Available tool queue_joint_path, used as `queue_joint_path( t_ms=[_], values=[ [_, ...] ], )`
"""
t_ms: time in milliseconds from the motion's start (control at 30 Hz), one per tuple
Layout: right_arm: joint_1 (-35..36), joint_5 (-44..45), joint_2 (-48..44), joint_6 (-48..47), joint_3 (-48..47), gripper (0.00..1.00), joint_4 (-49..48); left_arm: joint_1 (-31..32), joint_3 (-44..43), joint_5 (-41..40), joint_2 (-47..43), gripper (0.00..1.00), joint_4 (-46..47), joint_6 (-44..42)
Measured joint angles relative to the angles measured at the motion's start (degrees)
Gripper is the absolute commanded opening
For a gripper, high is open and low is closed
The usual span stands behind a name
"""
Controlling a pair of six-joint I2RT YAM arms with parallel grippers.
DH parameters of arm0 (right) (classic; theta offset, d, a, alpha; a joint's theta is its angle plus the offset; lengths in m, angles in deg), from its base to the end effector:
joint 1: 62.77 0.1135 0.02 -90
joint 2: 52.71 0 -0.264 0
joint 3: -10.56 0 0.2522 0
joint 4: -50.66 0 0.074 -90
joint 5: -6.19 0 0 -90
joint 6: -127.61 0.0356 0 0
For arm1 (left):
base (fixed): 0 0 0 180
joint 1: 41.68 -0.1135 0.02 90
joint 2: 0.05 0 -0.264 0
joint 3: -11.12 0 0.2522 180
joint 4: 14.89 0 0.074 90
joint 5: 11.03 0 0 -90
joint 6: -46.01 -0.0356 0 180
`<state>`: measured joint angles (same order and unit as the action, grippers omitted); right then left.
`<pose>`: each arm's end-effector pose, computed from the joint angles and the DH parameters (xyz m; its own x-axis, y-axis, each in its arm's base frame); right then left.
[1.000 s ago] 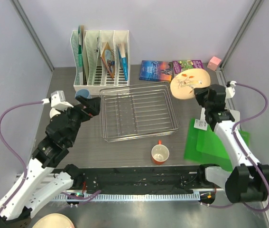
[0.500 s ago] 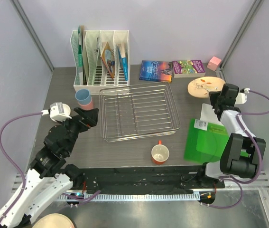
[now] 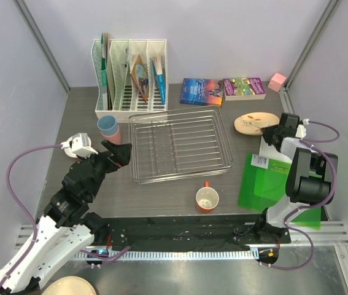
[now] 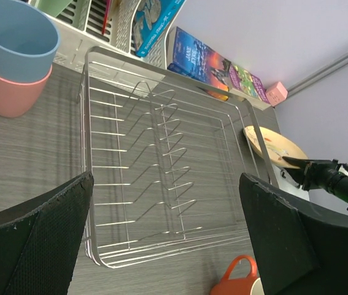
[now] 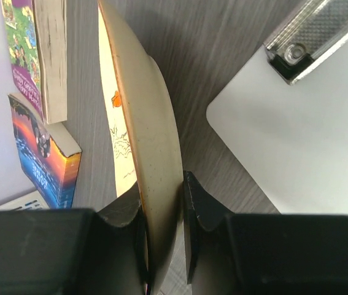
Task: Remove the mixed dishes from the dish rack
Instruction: Place the plate at the center of the board.
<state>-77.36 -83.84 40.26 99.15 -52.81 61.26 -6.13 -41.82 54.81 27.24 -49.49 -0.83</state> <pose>0.3258 -0.0848 0.1818 -0.0766 0.9284 -0.3637 0.6690 0.3183 0.6717 0.1044 -0.0567 0.3271 -0.2302 -0.6026 -0.7641 0.0604 0.7748 -0.6293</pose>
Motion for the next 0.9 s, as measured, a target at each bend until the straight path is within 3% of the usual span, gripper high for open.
queue_joint_path(
  t_ms=[200, 267, 300, 333, 500, 900],
  values=[
    [0.0, -1.6, 2.7, -0.4, -1.9, 0.01, -1.0, 0.0, 0.4, 0.6, 1.5, 1.0, -0.1, 0.5],
    [0.3, -1.6, 3.4, -0.8, -2.8, 0.15, -0.8, 0.0, 0.4, 0.8, 2.1, 1.0, -0.1, 0.7],
    [0.4, -1.6, 3.7, -1.0, -3.3, 0.33, -0.5, 0.0, 0.4, 0.8, 2.3, 1.0, -0.2, 0.8],
    [0.6, -1.6, 4.2, -1.4, -4.2, 0.4, 0.2, 0.0, 0.4, 0.9, 2.6, 1.0, -0.4, 1.2],
    [1.9, -1.2, 4.7, -3.0, -7.1, 0.58, 2.5, 0.0, 0.4, 1.4, 3.3, 1.0, -0.6, 1.5],
    [4.6, 7.9, 4.5, -10.1, -11.3, 0.66, 16.0, 0.0, 0.4, 2.7, 4.0, 1.0, -1.2, 2.1]
  ],
)
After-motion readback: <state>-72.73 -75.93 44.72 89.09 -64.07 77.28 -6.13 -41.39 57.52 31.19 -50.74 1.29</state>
